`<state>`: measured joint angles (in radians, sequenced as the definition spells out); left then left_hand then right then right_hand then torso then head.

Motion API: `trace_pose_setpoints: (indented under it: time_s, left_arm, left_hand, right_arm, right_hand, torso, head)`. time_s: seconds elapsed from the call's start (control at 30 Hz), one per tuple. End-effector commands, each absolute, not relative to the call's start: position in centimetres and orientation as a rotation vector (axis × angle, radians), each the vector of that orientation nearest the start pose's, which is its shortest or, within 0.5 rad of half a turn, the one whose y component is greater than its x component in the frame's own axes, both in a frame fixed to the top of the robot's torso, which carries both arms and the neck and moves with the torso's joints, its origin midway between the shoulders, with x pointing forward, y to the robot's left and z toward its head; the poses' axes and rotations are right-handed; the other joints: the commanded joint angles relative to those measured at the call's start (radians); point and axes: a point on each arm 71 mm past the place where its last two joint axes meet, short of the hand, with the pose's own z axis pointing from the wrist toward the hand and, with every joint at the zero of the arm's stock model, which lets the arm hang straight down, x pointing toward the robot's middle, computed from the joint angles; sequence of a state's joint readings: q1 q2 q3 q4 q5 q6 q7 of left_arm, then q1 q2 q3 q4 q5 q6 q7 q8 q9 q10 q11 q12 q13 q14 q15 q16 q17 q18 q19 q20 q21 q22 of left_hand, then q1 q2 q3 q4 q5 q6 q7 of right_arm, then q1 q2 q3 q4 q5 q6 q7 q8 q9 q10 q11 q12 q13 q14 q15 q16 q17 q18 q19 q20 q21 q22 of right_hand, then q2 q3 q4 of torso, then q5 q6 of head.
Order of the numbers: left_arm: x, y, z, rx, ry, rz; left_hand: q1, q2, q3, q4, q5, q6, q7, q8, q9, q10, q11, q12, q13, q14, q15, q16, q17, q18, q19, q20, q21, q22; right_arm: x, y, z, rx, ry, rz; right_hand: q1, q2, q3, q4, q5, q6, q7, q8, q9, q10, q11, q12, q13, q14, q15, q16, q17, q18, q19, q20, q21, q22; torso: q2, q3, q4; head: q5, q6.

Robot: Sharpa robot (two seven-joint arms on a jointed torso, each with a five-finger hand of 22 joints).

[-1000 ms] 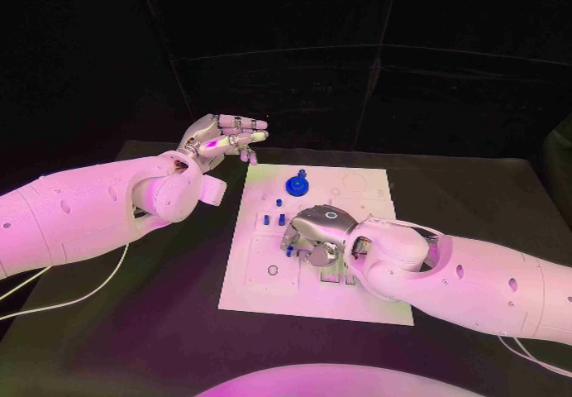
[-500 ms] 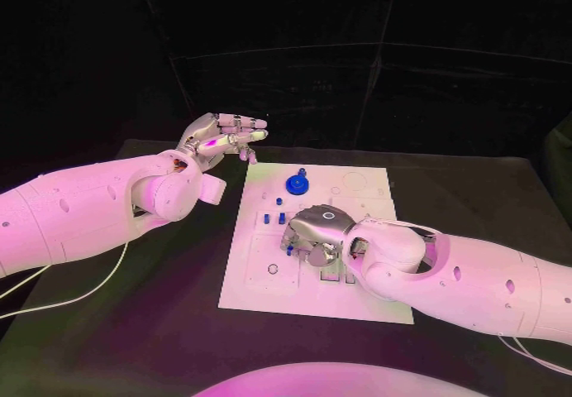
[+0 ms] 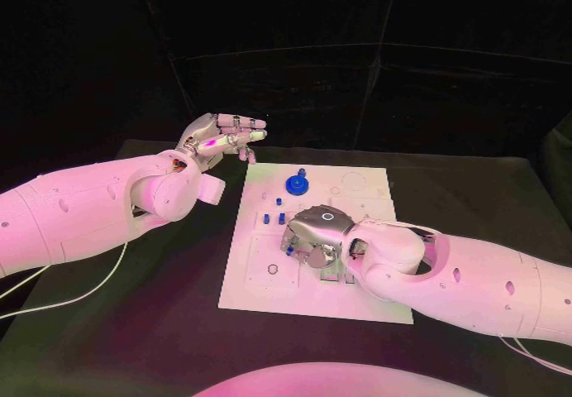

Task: Assemble the parts on the task board

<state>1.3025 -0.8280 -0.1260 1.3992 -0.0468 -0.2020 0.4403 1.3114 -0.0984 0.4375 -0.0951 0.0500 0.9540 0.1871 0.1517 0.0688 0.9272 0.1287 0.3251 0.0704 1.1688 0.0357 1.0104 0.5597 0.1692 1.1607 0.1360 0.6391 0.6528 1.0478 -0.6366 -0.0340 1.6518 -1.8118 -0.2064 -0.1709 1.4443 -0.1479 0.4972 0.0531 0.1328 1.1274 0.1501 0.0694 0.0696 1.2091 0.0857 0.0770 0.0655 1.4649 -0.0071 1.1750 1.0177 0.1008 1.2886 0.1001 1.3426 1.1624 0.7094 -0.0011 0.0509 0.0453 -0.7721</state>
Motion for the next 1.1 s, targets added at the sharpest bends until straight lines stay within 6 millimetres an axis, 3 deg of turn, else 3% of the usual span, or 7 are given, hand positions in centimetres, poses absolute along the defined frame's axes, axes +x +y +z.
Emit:
trace_pose_setpoints:
  time_s: [0.03,0.2,0.63,0.87,1.1]
  left_arm:
    - [51.7,23.4,-15.9,-0.960,1.413,-1.556]
    - [51.7,23.5,-16.0,-0.961,1.415,-1.554]
    - [51.8,23.6,-16.0,-0.964,1.418,-1.551]
    - [51.8,23.7,-16.0,-0.966,1.420,-1.549]
    - [51.8,23.7,-16.1,-0.966,1.421,-1.550]
  left_hand:
    - [0.000,0.004,-0.007,0.001,0.001,-0.003,0.005,0.004,-0.002,-0.005,0.000,0.003,-0.002,-0.008,0.002,-0.004,-0.002,0.014,-0.007,-0.002,-0.005,-0.002]
    - [0.000,0.004,-0.007,0.001,0.001,-0.003,0.005,0.004,-0.002,-0.005,0.000,0.003,-0.002,-0.008,0.002,-0.004,-0.002,0.014,-0.007,-0.002,-0.005,-0.002]
    - [0.000,0.005,-0.008,0.000,0.001,-0.004,0.006,0.004,-0.002,-0.009,0.001,0.004,-0.002,-0.009,0.003,-0.004,-0.003,0.014,-0.007,-0.002,-0.006,-0.003]
    - [0.000,0.005,-0.008,0.000,0.001,-0.004,0.006,0.004,-0.002,-0.010,0.001,0.004,-0.002,-0.009,0.003,-0.004,-0.004,0.014,-0.007,-0.002,-0.007,-0.003]
    - [0.000,0.005,-0.008,0.000,0.001,-0.004,0.006,0.004,-0.002,-0.010,0.001,0.004,-0.002,-0.009,0.003,-0.004,-0.004,0.014,-0.007,-0.002,-0.007,-0.003]
  right_arm:
    - [40.5,-6.0,-23.1,-0.611,1.679,0.774]
    - [40.6,-6.1,-22.9,-0.585,1.651,0.787]
    - [40.4,-6.9,-21.7,-0.483,1.537,0.868]
    - [40.2,-10.7,-21.2,-0.402,1.583,0.823]
    - [42.0,-15.4,-19.3,-0.349,1.643,0.664]
  right_hand:
    - [-0.021,-0.005,-0.013,0.002,0.007,-0.012,0.002,-0.005,-0.002,-0.016,0.001,-0.009,-0.002,0.014,0.009,0.002,-0.006,-0.006,-0.005,0.009,-0.005,-0.007]
    - [-0.056,-0.025,-0.041,0.007,0.015,-0.048,0.013,-0.008,-0.005,-0.083,0.016,-0.015,-0.004,0.004,0.021,-0.019,-0.036,0.003,-0.037,0.018,-0.036,-0.054]
    - [-0.065,-0.024,-0.091,-0.006,0.018,-0.112,0.014,-0.008,-0.005,-0.161,0.024,-0.001,-0.001,-0.019,0.029,-0.067,-0.104,0.020,-0.089,0.029,-0.094,-0.134]
    - [-0.070,-0.023,-0.106,-0.005,0.022,-0.112,0.013,-0.005,-0.003,-0.153,0.022,0.013,0.000,-0.014,0.027,-0.062,-0.101,0.019,-0.082,0.027,-0.092,-0.130]
    - [-0.090,-0.035,-0.219,0.012,0.044,-0.154,-0.003,-0.006,-0.004,-0.189,0.020,0.028,-0.001,-0.019,0.025,-0.081,-0.130,0.022,-0.091,0.026,-0.117,-0.158]
  torso:
    - [0.000,-0.0005,0.0006]
    - [0.000,-0.0007,0.0000]
    - [0.000,0.0004,0.0004]
    - [-0.003,-0.0003,-0.0030]
    - [-0.003,0.0000,-0.0042]
  head:
    - [-0.001,-0.001]
    - [-0.001,-0.001]
    - [-0.004,0.001]
    - [-0.012,0.014]
    - [-0.035,0.032]
